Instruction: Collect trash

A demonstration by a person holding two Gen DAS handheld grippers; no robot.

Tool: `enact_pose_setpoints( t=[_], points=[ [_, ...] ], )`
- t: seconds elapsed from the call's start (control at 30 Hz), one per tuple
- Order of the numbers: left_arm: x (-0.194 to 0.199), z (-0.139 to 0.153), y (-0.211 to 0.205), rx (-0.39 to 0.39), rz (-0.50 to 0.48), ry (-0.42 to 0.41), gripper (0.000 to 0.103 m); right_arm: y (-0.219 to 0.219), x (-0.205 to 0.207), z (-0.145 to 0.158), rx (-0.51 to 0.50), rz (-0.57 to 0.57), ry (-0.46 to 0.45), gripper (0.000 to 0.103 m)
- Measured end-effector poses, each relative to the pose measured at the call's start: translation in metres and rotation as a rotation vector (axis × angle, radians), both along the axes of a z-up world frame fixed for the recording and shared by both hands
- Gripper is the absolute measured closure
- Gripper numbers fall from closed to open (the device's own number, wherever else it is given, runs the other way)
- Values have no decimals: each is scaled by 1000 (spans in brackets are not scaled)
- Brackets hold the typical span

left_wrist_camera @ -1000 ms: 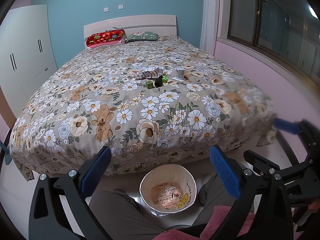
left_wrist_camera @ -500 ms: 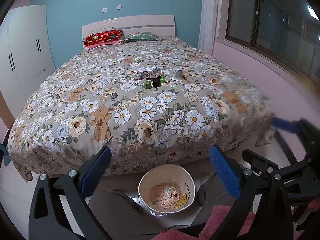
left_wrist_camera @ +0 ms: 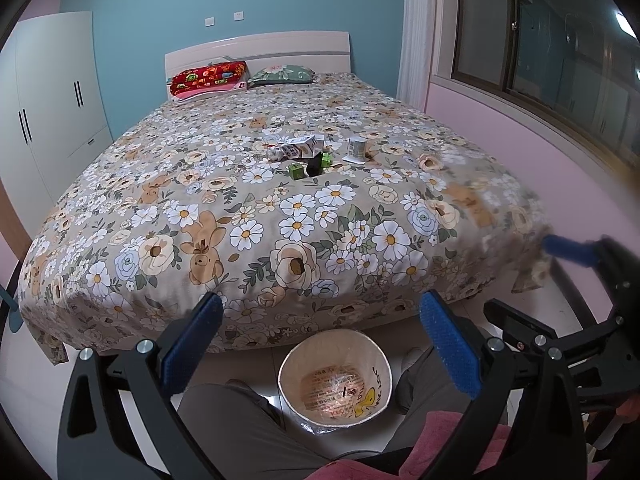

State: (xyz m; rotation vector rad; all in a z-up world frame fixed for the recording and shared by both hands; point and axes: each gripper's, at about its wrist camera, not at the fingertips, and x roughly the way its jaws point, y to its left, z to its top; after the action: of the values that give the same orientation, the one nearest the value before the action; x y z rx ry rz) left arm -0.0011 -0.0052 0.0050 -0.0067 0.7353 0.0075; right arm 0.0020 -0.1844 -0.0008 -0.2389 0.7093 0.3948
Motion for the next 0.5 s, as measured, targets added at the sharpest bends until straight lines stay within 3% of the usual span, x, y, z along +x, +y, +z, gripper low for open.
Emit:
enact_pose_setpoints(
  t=[0.5],
  points=[
    [2, 1, 2, -9, -2, 6, 3, 1, 1, 1, 1, 3, -4, 6]
  ],
)
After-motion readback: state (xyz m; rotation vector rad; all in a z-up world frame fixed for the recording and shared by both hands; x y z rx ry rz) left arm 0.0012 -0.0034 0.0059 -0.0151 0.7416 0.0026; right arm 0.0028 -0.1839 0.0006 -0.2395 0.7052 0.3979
